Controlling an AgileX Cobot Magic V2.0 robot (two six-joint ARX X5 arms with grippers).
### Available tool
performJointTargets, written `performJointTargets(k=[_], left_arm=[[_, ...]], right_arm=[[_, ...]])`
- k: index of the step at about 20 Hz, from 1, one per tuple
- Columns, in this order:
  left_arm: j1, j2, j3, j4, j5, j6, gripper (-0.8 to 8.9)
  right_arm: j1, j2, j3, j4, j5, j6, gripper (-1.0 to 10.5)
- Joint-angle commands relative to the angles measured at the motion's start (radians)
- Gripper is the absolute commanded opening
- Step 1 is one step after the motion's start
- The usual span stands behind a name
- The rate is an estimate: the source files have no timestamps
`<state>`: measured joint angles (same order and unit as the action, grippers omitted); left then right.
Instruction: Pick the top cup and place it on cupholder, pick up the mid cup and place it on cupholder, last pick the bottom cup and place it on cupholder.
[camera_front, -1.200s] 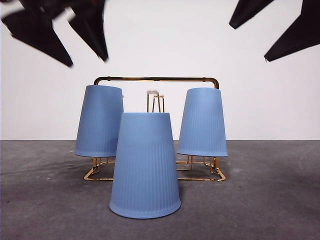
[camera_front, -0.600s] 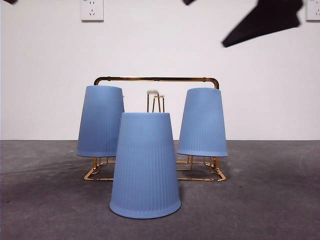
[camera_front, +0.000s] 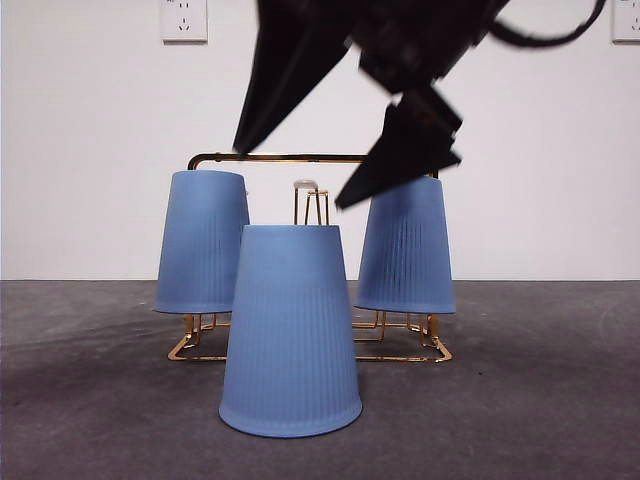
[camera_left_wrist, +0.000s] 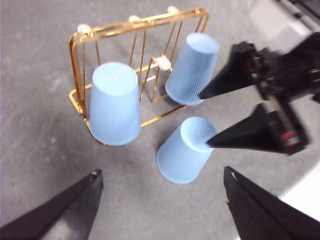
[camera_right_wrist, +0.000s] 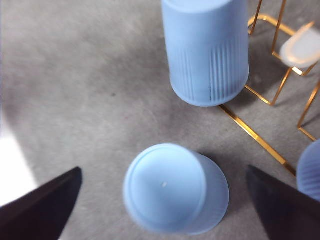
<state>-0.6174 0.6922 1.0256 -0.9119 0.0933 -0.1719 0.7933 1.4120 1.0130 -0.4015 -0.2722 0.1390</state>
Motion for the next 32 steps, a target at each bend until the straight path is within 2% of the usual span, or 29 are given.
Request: performJointTargets(k=[1, 7, 11, 13, 19, 22, 25, 27, 32], left_arm=[[-0.006, 0.005, 0.011, 0.008, 0.005, 0.0, 3.74], [-0.006, 0.005, 0.011, 0.008, 0.005, 0.002, 3.74], [-0.006, 0.005, 0.011, 0.011, 0.005, 0.002, 3.74], [-0.006, 0.005, 0.011, 0.014, 0.005, 0.002, 3.74], [-0.006, 0.006, 0.011, 0.015, 0.004, 0.003, 3.74], [-0.006, 0.006, 0.011, 0.018, 0.004, 0.003, 3.74], [-0.006, 0.006, 0.011, 0.018, 0.004, 0.003, 3.74], [-0.006, 0.006, 0.011, 0.018, 0.005, 0.002, 3.74], [-0.006, 0.006, 0.011, 0.018, 0.005, 0.002, 3.74]], right_arm=[[0.018, 0.064, 0.02, 0.027, 0.018, 0.007, 5.5], [0.03, 0.164, 0.02, 0.033, 0.037, 0.004, 5.3], [0.039, 0.161, 0.022, 0.032, 0.037, -0.001, 2.9], [0.041, 0.161, 0.022, 0.031, 0.036, -0.001, 2.4], [0.043, 0.052, 0.084, -0.058, 0.045, -0.005, 2.4], [0.043, -0.014, 0.191, -0.163, 0.076, -0.026, 2.4], [0.041, -0.041, 0.319, -0.238, 0.148, -0.048, 2.4], [0.026, -0.04, 0.373, -0.244, 0.179, -0.073, 2.4], [-0.031, 0.039, 0.396, -0.175, 0.18, -0.081, 2.5]])
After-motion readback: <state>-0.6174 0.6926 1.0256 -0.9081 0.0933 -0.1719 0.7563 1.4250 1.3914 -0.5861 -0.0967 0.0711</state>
